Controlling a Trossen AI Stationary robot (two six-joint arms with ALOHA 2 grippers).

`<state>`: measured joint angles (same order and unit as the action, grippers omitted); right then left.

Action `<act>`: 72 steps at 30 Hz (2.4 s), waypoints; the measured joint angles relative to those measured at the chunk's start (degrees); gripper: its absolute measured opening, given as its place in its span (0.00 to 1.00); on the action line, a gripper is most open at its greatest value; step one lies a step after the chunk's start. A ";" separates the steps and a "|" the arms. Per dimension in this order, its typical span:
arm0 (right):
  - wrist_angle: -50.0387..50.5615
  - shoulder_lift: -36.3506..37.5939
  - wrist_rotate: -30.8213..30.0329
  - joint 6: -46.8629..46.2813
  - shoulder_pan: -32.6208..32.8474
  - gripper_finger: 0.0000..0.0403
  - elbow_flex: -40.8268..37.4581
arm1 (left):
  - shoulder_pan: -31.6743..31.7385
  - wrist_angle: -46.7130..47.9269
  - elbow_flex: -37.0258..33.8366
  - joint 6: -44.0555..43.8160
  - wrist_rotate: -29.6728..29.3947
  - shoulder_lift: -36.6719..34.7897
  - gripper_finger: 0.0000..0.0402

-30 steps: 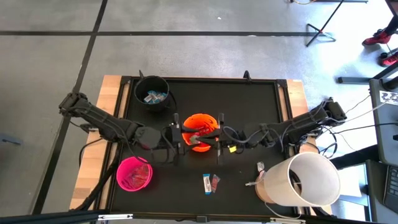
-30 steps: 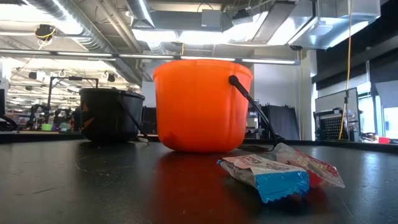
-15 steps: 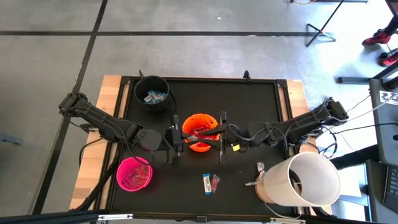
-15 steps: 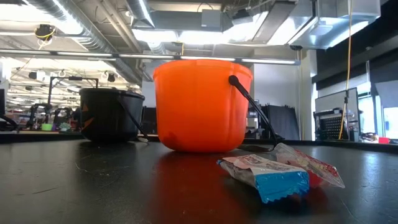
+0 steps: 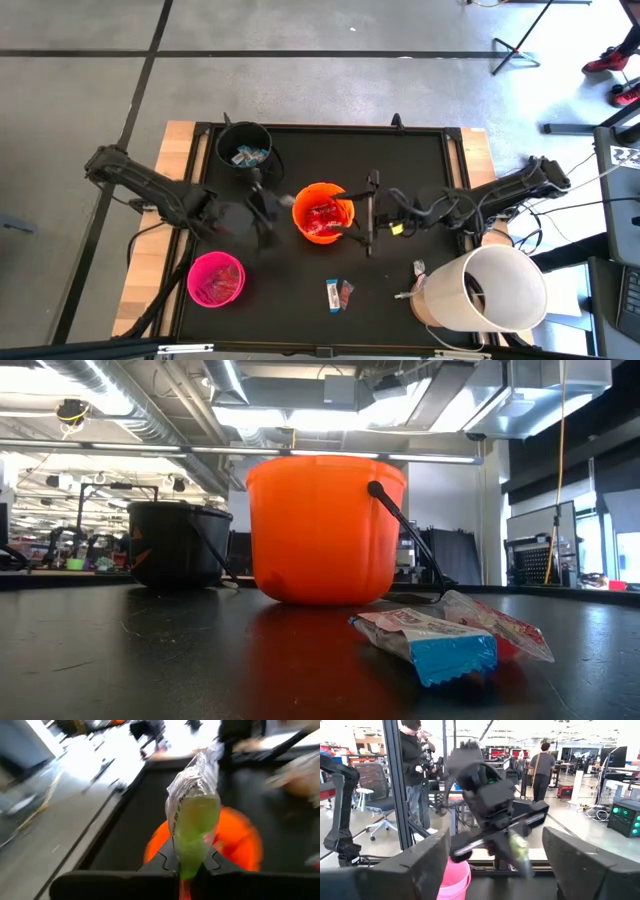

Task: Sort candy
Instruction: Put the transparent candy into the pink bucket

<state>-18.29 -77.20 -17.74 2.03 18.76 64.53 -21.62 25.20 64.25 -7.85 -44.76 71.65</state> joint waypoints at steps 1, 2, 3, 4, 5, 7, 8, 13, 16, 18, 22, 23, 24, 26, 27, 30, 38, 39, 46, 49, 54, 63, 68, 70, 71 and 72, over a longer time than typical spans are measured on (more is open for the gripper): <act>0.35 0.48 -0.17 -0.01 0.00 0.79 0.00 | 0.57 4.03 0.00 -1.81 -1.11 -1.33 0.01; 0.81 1.05 -0.19 -0.01 0.00 0.79 0.00 | 1.32 8.03 0.00 -4.07 -1.83 -2.48 0.01; 1.38 1.50 -0.19 -0.06 0.00 0.79 0.02 | 2.27 11.72 0.00 -6.48 -2.07 -3.72 0.01; 1.59 1.69 -0.19 -0.20 0.00 0.79 0.00 | 3.40 15.47 0.00 -8.54 -1.96 -4.93 0.01; 1.84 1.89 -0.19 -0.23 0.00 0.79 0.02 | 4.64 19.05 0.00 -10.32 -1.46 -5.99 0.02; 2.24 1.92 -0.19 -0.24 0.00 0.79 0.02 | 7.54 25.34 0.00 -13.26 0.30 -8.12 0.02; 2.39 1.89 -0.19 -0.24 0.00 0.79 0.00 | 9.09 28.07 0.00 -14.55 1.61 -9.21 0.02; 4.49 1.87 -0.48 -0.36 0.00 0.79 0.00 | 15.58 35.71 0.00 -18.44 12.57 -13.88 0.02; 5.87 1.85 -1.67 -0.42 0.00 0.79 0.00 | 17.28 37.64 0.00 -18.52 23.34 -15.53 0.02; 6.71 1.85 -1.72 -0.43 0.00 0.79 0.00 | 17.16 37.86 0.00 -16.93 35.88 -16.16 0.02; 8.21 1.85 -1.74 -0.44 -0.02 0.79 0.00 | 12.89 37.78 0.00 -18.17 57.79 -16.32 0.02; 8.22 1.85 -1.73 -0.43 -0.04 0.79 0.00 | 10.82 37.79 0.00 -20.11 58.64 -16.32 0.01; 8.18 1.85 -1.72 -0.43 -0.04 0.79 0.00 | 8.65 37.87 0.00 -22.14 58.61 -16.32 0.01; 8.24 1.85 -1.72 -0.43 -0.02 0.79 0.00 | 4.33 38.58 0.00 -26.23 58.18 -16.23 0.01; 8.33 1.85 -1.72 -0.45 -0.02 0.79 0.00 | 2.45 39.18 0.00 -28.08 57.99 -16.07 0.01; 9.14 1.85 -1.18 -1.64 -0.02 0.79 0.00 | -3.13 40.45 0.00 -34.73 56.61 -15.44 0.01; 9.53 1.83 -0.67 -2.09 -0.04 0.79 0.00 | -13.32 41.65 0.00 -44.30 51.75 -13.23 0.01; 9.52 1.83 -0.67 -2.10 -0.04 0.79 0.00 | -14.07 41.65 0.00 -44.57 51.08 -12.91 0.01; 9.47 1.83 -0.66 -2.15 -0.04 0.79 0.00 | -17.99 41.10 0.00 -44.76 45.92 -9.99 0.01; 9.47 1.81 -0.65 -2.15 -0.04 0.79 0.00 | -18.86 41.09 0.00 -47.29 45.60 -8.11 0.01; 9.46 1.82 -0.65 -2.15 -0.04 0.79 0.00 | -20.08 41.10 0.00 -52.06 45.68 -4.90 0.01; 9.47 1.83 -0.65 -2.15 -0.04 0.79 0.00 | -21.76 41.15 0.00 -52.13 46.08 -3.01 0.01; 9.45 1.81 -0.65 -2.15 -0.04 0.79 0.00 | -22.30 41.12 0.00 -52.30 46.06 -3.01 0.01; 9.45 1.81 -0.65 -2.15 -0.04 0.79 0.00 | -22.48 41.12 0.00 -53.16 46.07 -3.01 0.01; 9.45 1.81 -0.65 -2.15 -0.04 0.79 0.00 | -22.48 41.12 0.00 -53.53 46.01 -3.01 0.01; 9.46 1.81 -0.65 -2.15 -0.04 0.79 0.00 | -22.48 41.06 0.00 -53.67 45.99 -3.01 0.01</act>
<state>-8.83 -75.40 -18.39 -0.12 18.72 64.53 -44.10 66.26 64.25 -61.52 1.23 68.64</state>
